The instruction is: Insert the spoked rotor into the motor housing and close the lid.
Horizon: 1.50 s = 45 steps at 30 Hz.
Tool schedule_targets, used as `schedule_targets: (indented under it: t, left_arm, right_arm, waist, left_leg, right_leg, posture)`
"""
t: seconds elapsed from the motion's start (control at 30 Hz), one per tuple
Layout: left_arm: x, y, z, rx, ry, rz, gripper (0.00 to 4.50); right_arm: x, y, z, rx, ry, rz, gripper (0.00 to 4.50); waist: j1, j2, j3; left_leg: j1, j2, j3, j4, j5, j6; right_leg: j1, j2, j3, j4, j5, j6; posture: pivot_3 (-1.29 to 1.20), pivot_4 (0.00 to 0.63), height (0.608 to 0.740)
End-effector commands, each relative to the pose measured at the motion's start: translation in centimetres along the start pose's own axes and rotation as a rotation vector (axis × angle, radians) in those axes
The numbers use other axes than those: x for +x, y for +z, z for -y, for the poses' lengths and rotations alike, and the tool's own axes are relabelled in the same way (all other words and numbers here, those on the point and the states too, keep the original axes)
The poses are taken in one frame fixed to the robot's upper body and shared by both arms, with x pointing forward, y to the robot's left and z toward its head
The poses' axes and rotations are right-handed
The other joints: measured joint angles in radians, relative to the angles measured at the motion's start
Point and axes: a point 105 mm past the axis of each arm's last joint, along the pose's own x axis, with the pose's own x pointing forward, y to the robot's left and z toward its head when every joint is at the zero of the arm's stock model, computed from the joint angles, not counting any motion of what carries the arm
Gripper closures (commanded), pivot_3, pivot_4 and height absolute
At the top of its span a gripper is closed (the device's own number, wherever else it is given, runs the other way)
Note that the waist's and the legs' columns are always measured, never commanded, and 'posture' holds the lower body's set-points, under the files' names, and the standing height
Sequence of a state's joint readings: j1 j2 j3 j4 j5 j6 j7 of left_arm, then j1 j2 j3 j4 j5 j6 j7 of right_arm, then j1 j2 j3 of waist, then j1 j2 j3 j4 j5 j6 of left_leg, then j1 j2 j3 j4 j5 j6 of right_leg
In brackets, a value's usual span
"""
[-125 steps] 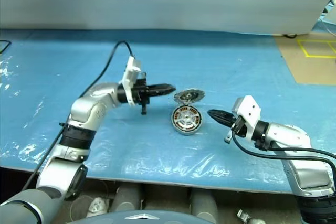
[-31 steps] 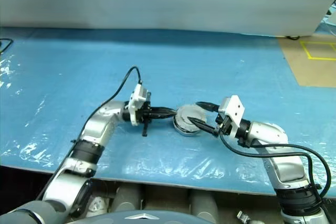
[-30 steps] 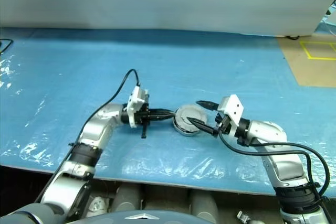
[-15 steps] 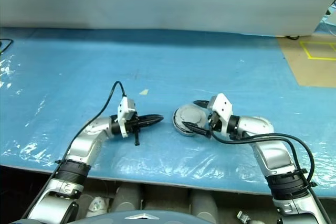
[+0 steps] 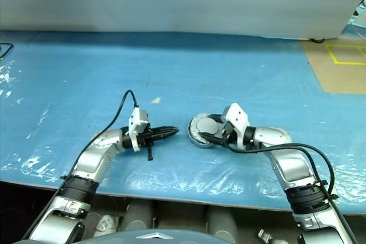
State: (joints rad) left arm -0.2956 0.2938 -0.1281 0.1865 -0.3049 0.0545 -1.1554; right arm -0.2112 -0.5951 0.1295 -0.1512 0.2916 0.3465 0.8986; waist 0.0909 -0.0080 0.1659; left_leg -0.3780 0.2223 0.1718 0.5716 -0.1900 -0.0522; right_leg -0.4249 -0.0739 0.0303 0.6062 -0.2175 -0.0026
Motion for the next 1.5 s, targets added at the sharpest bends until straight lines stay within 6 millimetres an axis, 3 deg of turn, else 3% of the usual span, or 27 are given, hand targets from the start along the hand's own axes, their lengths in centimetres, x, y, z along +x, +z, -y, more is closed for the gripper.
schedule_targets:
  t: [0.03, 0.27, 0.63, 1.03, 1.33, 1.5]
  left_arm:
    - [-0.1, 0.1, 0.3, 0.039, -0.016, -0.006, 4.50]
    - [-0.1, 0.0, 0.3, 0.041, -0.016, -0.012, 4.50]
    - [-0.1, -0.1, 0.3, 0.046, -0.016, -0.018, 4.50]
    - [-0.1, -0.2, 0.1, 0.064, -0.010, -0.023, 4.50]
    - [0.0, -0.1, -0.1, 0.073, -0.004, -0.018, 4.50]
    - [0.1, -0.1, -0.2, 0.077, -0.002, -0.016, 4.50]
  right_arm:
    - [0.4, 1.1, 0.2, -0.033, -0.008, 0.022, 1.53]
    - [0.8, 1.6, 0.0, -0.063, -0.004, 0.003, 1.53]
    - [1.6, -0.1, -0.6, -0.080, -0.009, -0.101, 1.53]
    - [2.1, -1.0, -1.5, 0.058, -0.013, -0.124, 1.53]
    - [1.2, -3.5, -0.7, -0.072, -0.044, -0.271, 1.53]
    - [1.1, -3.3, -0.3, -0.050, -0.067, -0.266, 1.53]
  waist:
    - [-0.001, 0.000, 0.000]
    - [-0.002, 0.000, 0.000]
    - [-0.015, 0.000, 0.000]
    - [-0.021, 0.000, -0.001]
    - [-0.021, 0.000, -0.002]
    - [-0.019, 0.000, -0.003]
  left_leg:
    - [0.000, 0.000, 0.000, 0.000, 0.000, 0.000]
    - [0.000, 0.000, 0.000, 0.000, 0.000, 0.000]
    - [0.002, 0.000, 0.001, 0.000, 0.000, -0.001]
    - [0.004, 0.000, 0.001, 0.000, 0.000, -0.001]
    - [0.006, 0.000, 0.002, 0.000, 0.000, -0.001]
    - [0.010, -0.001, 0.002, 0.000, 0.000, 0.000]
  right_leg:
    - [0.000, 0.000, 0.000, 0.000, 0.000, 0.000]
    - [0.000, 0.000, 0.000, 0.000, 0.000, 0.000]
    - [0.001, 0.000, 0.000, 0.001, 0.000, 0.000]
    - [0.002, 0.000, 0.000, 0.001, 0.000, 0.000]
    - [0.004, 0.000, 0.000, 0.001, 0.000, 0.000]
    - [0.008, -0.001, 0.001, 0.000, 0.000, 0.000]
  posture:
    - [0.00, 0.150, 0.740]
    - [0.00, 0.150, 0.740]
    - [0.00, 0.150, 0.740]
    - [0.00, 0.150, 0.740]
    - [0.00, 0.150, 0.740]
    - [0.00, 0.150, 0.740]
